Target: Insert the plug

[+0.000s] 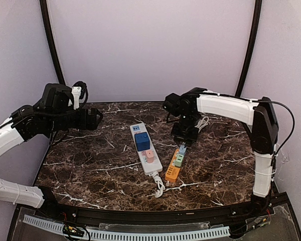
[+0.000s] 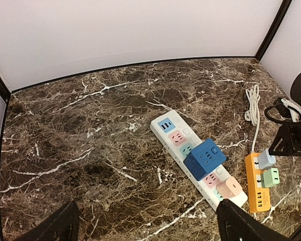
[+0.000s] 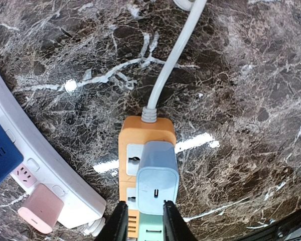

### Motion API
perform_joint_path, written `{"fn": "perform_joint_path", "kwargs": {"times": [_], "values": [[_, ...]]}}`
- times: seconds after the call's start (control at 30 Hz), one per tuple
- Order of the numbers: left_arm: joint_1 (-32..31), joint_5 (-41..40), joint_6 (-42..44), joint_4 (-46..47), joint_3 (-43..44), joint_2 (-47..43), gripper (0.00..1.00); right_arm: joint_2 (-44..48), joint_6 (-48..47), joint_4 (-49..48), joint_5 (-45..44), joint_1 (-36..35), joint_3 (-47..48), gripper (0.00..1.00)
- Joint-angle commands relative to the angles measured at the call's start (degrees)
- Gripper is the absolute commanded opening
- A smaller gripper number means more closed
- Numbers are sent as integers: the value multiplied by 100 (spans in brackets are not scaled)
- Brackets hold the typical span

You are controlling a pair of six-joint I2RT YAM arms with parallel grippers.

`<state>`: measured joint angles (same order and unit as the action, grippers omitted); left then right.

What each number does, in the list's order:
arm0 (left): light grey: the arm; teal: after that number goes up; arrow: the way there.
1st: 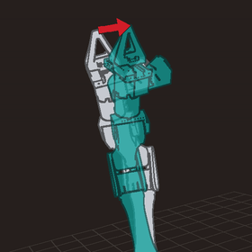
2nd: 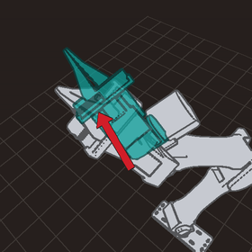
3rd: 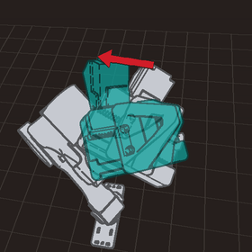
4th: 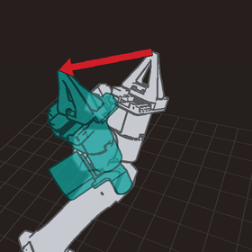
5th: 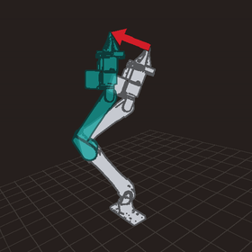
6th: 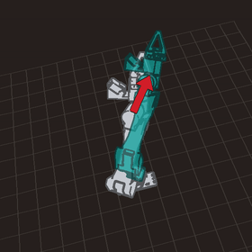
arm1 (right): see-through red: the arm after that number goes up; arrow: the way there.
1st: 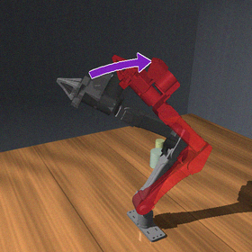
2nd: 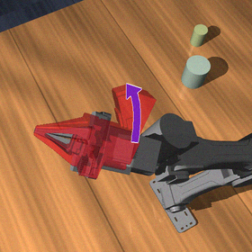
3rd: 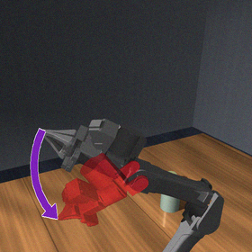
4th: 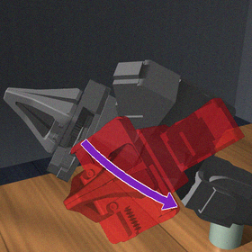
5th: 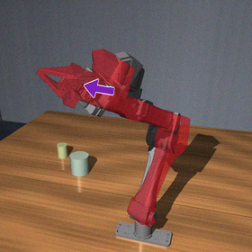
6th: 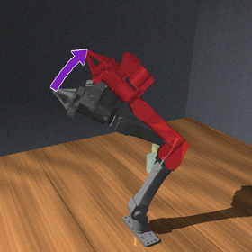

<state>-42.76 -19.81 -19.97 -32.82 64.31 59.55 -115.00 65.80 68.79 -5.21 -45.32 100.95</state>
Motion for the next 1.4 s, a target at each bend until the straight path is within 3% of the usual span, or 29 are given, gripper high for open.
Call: {"fn": "perform_joint_path", "kwargs": {"times": [0.0,0.2,0.5,0.73,1.03,1.37], "values": [[-30,-105,97,-68,-117,-158,96,355,49,71,-66,31,-255,20],[-26,-125,122,-138,-163,-231,96,270,37,-42,-103,52,-389,8],[-30,-103,163,-189,-198,-242,96,18,-91,-299,-25,50,-582,3],[-26,-159,141,-199,-233,-267,96,68,25,-307,78,52,-975,2],[-27,-168,87,-215,-338,-362,96,-14,-65,-194,46,50,-731,3],[-28,-159,151,-249,-327,-456,96,389,-142,458,-533,68,211,17]]}}
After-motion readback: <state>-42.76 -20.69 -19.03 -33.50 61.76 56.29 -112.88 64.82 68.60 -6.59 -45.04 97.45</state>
